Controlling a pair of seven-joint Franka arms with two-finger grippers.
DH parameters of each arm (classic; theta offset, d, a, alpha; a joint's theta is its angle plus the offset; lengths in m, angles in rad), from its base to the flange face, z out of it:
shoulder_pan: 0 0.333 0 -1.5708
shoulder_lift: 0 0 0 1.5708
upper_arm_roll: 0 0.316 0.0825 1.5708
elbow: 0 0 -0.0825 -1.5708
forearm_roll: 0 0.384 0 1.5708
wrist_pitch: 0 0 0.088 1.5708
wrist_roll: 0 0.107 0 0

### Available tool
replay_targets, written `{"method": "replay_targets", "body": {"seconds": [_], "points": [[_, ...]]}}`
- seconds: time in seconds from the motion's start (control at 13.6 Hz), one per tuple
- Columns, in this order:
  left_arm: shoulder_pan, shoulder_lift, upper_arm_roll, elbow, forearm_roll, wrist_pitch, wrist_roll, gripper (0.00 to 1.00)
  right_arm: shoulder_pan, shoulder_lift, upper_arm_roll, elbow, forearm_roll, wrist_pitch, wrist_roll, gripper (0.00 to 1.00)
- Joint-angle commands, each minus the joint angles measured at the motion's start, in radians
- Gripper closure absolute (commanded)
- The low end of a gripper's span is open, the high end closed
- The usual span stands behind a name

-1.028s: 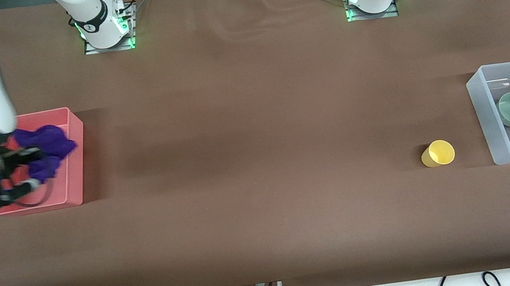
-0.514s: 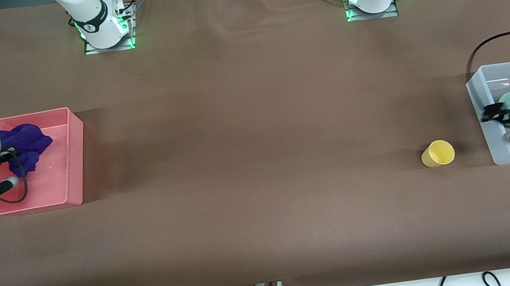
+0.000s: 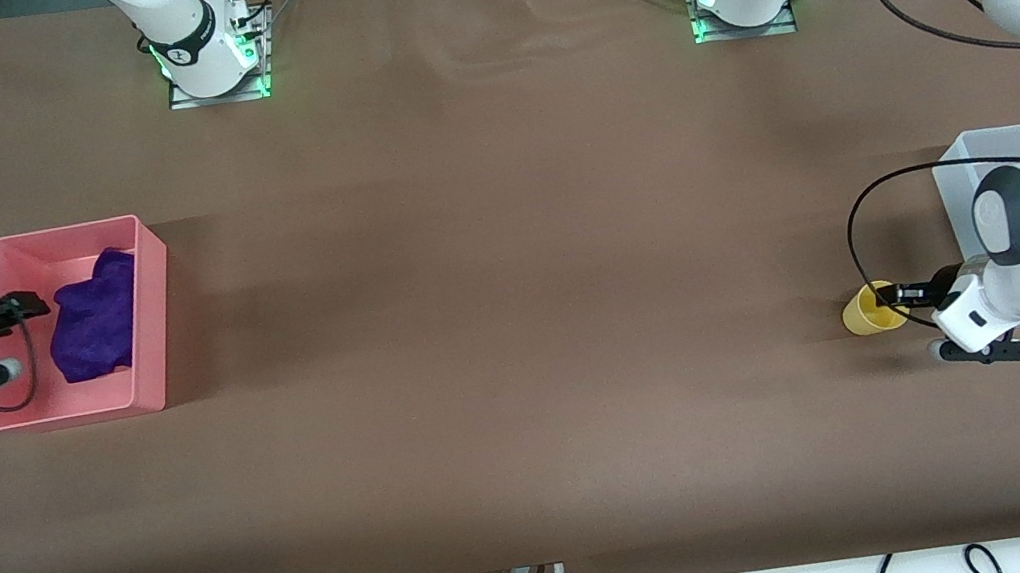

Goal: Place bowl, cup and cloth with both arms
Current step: 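Grasp the yellow cup with the left gripper while the right gripper withdraws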

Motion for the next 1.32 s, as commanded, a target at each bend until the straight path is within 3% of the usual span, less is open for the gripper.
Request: {"method": "replay_targets", "body": {"seconds": [0.0, 0.15, 0.29, 0.59, 0.73, 0.95, 1.25], "points": [[-0.008, 0.004, 0.007, -0.002, -0.02, 0.015, -0.015, 1.0, 0.007, -0.045, 0.092, 0.155, 0.013, -0.186, 0.107, 0.0], [-0.003, -0.004, 0.007, -0.002, -0.019, 0.003, -0.003, 1.0, 0.008, -0.082, 0.202, 0.233, -0.004, -0.272, 0.33, 0.0], [-0.002, -0.054, 0.007, 0.007, -0.014, -0.076, 0.024, 1.0, 0.007, -0.135, 0.308, 0.235, -0.008, -0.289, 0.55, 0.0], [0.035, -0.189, 0.04, 0.025, 0.004, -0.274, 0.285, 1.0, -0.012, -0.211, 0.313, 0.237, -0.013, -0.234, 0.572, 0.0], [0.037, -0.223, 0.082, 0.05, 0.099, -0.304, 0.417, 1.0, -0.023, -0.255, 0.313, 0.228, -0.014, -0.193, 0.569, 0.0], [0.13, -0.208, 0.122, 0.053, 0.135, -0.273, 0.612, 1.0, -0.024, -0.33, 0.316, 0.128, -0.086, -0.188, 0.568, 0.0], [0.263, -0.133, 0.122, 0.007, 0.136, -0.079, 0.859, 1.0, -0.021, -0.318, 0.333, 0.131, -0.091, -0.202, 0.563, 0.0]]}}
